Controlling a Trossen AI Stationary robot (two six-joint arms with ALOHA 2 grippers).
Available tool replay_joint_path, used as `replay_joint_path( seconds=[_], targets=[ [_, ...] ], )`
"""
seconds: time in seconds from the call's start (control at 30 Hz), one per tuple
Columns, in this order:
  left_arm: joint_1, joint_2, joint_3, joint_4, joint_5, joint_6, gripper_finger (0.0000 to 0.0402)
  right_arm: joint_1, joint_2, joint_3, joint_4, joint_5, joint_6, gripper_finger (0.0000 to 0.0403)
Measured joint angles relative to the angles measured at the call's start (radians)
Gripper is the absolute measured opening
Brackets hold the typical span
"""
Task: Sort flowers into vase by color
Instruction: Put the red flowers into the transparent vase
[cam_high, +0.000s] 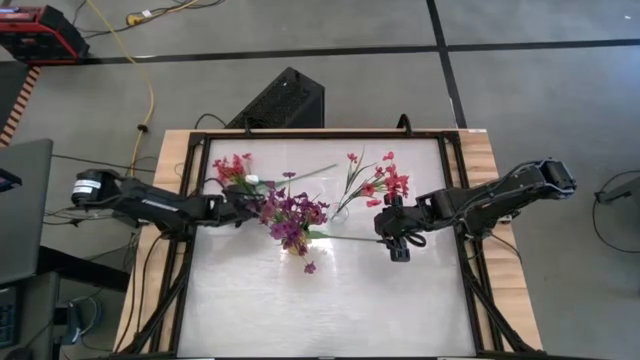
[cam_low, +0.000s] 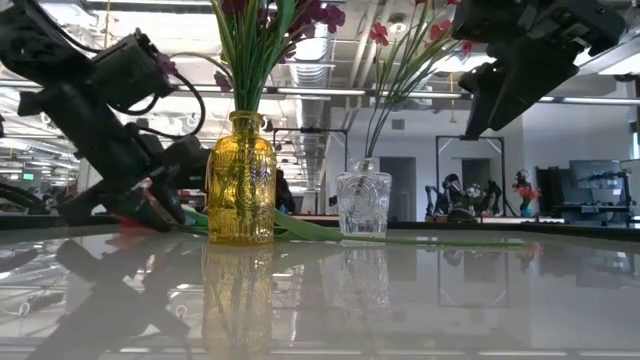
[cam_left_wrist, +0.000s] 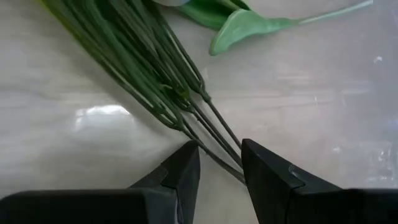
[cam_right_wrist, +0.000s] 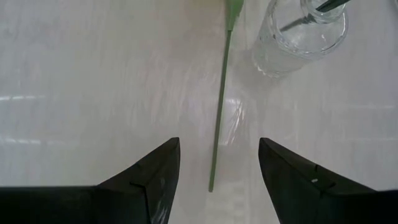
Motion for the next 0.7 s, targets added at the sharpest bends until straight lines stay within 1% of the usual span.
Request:
replay_joint_path(
  seconds=[0.13, 0.23, 0.3, 0.4, 0.43, 0.5, 0.6, 0.63, 0.7],
  targets=[
    [0.03, 0.035, 0.0, 0.012, 0.0, 0.003, 0.0114, 0.0, 0.0, 0.0, 0.0, 0.0, 0.005, 0.0243],
    [0.038, 0.05, 0.0, 0.022, -0.008, 0.047, 0.0106, 0.0, 0.0, 0.0, 0.0, 0.0, 0.005, 0.0243],
    [0.039, 0.05, 0.0, 0.018, 0.002, 0.083, 0.0083, 0.0, 0.0, 0.0, 0.0, 0.0, 0.006, 0.0243],
    [0.04, 0.036, -0.001, -0.003, 0.032, 0.128, 0.0026, 0.001, 0.0, 0.0, -0.001, 0.0, 0.019, 0.0243],
    [0.041, 0.029, -0.001, -0.009, 0.043, 0.139, 0.0014, 0.003, 0.0, 0.0, -0.002, 0.0, 0.03, 0.0243],
    [0.041, 0.011, -0.002, -0.02, 0.072, 0.159, 0.0009, 0.01, 0.0, 0.0, -0.007, 0.0, 0.04, 0.0243],
    [0.041, -0.03, -0.003, -0.03, 0.163, 0.217, 0.0004, 0.035, 0.0, 0.0, -0.021, -0.001, 0.05, 0.0243],
    [0.041, -0.051, -0.003, -0.033, 0.216, 0.234, 0.0002, 0.044, 0.0, 0.0, -0.028, -0.002, 0.057, 0.0243],
    [0.04, -0.098, -0.004, -0.043, 0.354, 0.262, 0.0001, 0.065, 0.0, 0.0, -0.038, -0.002, 0.067, 0.0243]
  ],
)
